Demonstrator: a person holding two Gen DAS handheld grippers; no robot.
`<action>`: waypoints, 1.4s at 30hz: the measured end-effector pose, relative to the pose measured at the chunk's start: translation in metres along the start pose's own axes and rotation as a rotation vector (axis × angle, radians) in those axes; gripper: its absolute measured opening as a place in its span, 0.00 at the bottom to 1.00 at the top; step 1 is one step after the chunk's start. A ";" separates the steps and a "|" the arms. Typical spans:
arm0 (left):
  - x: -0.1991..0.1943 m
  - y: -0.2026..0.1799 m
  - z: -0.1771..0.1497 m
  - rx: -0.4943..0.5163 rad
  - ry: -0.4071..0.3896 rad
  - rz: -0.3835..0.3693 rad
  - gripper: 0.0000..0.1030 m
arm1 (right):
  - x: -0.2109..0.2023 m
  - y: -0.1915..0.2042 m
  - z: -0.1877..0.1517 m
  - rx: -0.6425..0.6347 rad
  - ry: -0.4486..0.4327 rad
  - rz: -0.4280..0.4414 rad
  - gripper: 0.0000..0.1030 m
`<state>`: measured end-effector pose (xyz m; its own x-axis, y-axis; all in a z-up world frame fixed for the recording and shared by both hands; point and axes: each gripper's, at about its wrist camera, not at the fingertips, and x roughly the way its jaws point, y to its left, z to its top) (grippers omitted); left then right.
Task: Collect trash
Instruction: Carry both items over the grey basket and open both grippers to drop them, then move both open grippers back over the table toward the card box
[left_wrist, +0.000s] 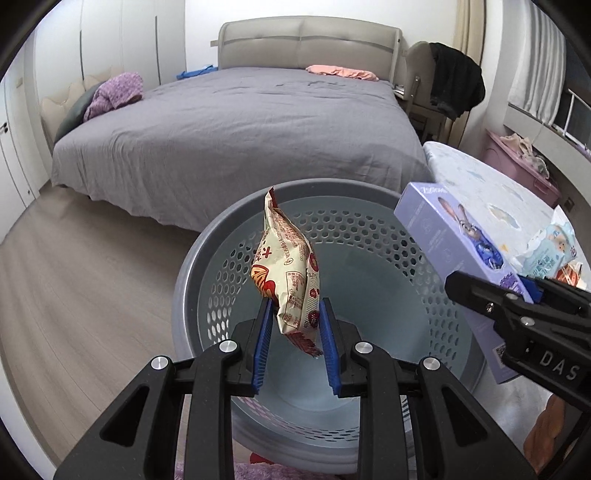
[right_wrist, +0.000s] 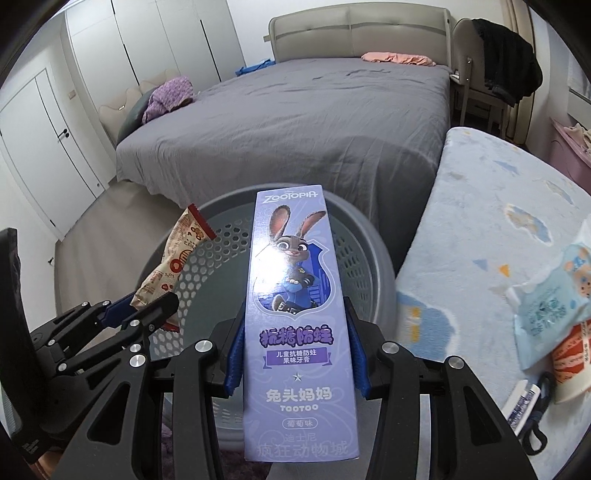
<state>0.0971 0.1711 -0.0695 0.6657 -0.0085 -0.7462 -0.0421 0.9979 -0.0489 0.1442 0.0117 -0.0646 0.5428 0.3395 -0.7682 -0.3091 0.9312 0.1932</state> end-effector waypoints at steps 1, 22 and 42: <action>0.001 0.003 0.000 -0.006 0.001 0.000 0.25 | 0.001 0.001 0.000 -0.003 0.001 0.001 0.43; 0.002 0.020 -0.001 -0.059 -0.005 0.030 0.51 | 0.003 0.008 -0.003 -0.027 -0.014 -0.031 0.53; 0.002 0.022 -0.003 -0.065 -0.011 0.056 0.63 | -0.004 0.006 -0.008 -0.010 -0.015 -0.034 0.53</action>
<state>0.0954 0.1927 -0.0740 0.6692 0.0478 -0.7415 -0.1270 0.9906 -0.0507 0.1341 0.0145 -0.0653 0.5650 0.3096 -0.7648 -0.2983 0.9409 0.1605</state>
